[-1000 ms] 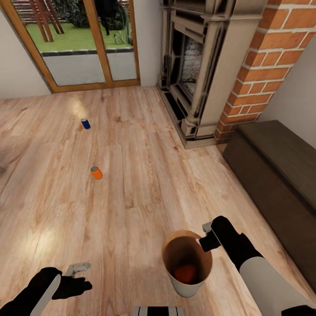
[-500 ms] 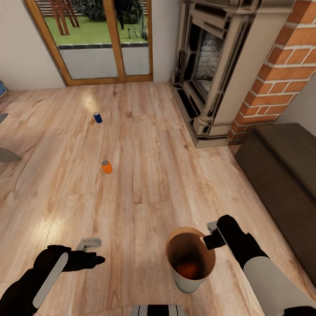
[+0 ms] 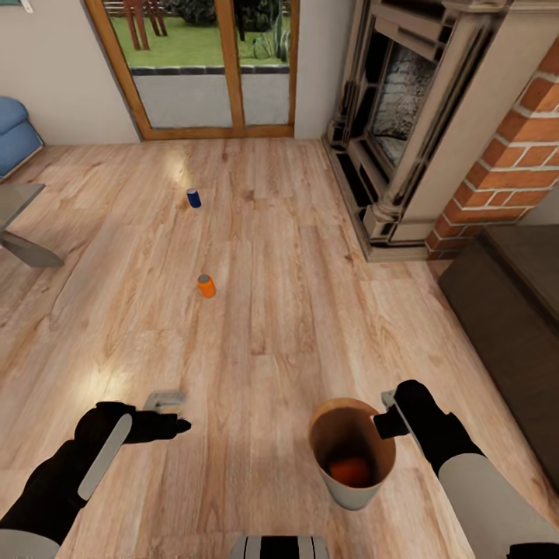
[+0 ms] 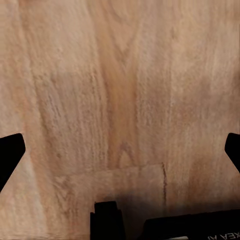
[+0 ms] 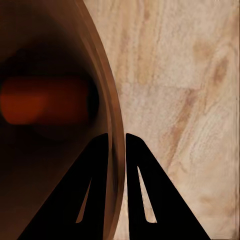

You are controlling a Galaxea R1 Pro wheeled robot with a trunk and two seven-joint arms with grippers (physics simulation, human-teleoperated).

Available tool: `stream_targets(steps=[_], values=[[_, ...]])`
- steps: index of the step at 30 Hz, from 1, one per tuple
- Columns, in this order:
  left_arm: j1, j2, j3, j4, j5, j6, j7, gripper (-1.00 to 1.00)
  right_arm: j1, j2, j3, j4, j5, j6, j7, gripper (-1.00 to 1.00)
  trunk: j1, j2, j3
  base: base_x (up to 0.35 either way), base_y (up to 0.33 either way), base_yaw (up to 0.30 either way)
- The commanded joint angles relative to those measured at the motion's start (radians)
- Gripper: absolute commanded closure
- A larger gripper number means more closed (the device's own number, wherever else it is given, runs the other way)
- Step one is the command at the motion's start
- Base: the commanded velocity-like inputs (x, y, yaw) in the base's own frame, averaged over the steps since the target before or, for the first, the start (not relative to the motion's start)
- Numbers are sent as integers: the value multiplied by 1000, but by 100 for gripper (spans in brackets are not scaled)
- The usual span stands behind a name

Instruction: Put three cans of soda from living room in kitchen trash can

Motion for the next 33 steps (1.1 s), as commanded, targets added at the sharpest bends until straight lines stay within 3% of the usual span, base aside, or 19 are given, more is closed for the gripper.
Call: stream_targets(steps=[1,6,13,20,27,33], values=[[-1,0,0,8,0,0,4,-100,0,-2,0,0,-5,1,3,100,0,0,-1,6,0,176],[-21,3,-1,49,-2,-1,26,-100,0,-11,-1,0,-4,1,1,100,0,0,-8,41,0,176],[-31,4,3,54,-44,-1,66,-100,0,-27,-1,0,-3,1,-1,100,0,0,-18,10,0,176],[-31,1,8,35,-52,0,98,-100,-2,-43,-6,-1,-5,1,-1,100,0,0,-28,1,0,176],[-31,0,0,22,-52,0,104,-100,-19,-37,-46,-3,-8,1,3,100,0,0,-37,0,0,165],[-31,1,-2,21,-50,0,105,-100,-55,-33,-58,-10,-7,1,3,100,0,0,-39,0,0,50]])
